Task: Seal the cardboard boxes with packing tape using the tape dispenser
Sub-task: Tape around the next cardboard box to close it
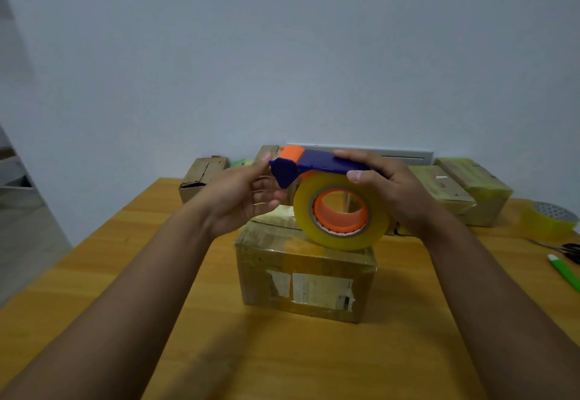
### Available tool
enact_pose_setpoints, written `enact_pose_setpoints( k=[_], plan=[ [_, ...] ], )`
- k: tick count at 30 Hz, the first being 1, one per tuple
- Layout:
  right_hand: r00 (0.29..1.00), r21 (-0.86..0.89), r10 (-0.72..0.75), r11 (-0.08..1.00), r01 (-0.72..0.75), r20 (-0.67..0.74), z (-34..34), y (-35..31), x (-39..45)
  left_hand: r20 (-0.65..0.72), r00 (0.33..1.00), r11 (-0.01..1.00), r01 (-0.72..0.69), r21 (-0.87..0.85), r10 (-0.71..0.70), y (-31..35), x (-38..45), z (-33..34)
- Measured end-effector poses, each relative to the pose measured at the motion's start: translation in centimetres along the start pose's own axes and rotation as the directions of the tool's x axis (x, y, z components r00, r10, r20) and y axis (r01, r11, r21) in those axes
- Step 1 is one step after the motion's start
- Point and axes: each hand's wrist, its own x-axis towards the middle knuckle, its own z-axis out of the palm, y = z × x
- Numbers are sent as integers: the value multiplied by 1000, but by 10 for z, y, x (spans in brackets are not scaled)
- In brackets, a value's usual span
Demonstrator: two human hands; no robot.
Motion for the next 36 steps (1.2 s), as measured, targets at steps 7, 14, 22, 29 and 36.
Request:
enact_pose_setpoints(
  k=[7, 14, 22, 29, 36],
  plan=[
    [1000, 30, -23, 999, 23, -10, 1, 5, 1, 17, 999, 998, 32, -60, -31, -2, -5, -4],
    [999, 112, -32, 993, 36, -36, 0, 7, 1, 83, 996, 992, 30, -125, -20, -4, -5, -1],
    [999, 149, -28, 988, 32, -30, 0, 10, 2, 72, 996, 992, 57, -113, -49, -7, -3, 5],
    [999, 141, -37, 989, 41, -34, -1, 12, 1, 72, 997, 993, 41, -115, -33, -6, -5, 9],
    [998, 157, -41, 986, 50, -57, -1, 15, 0, 12, 1000, 997, -23, -76, 24, -5, -6, 17]
  ],
)
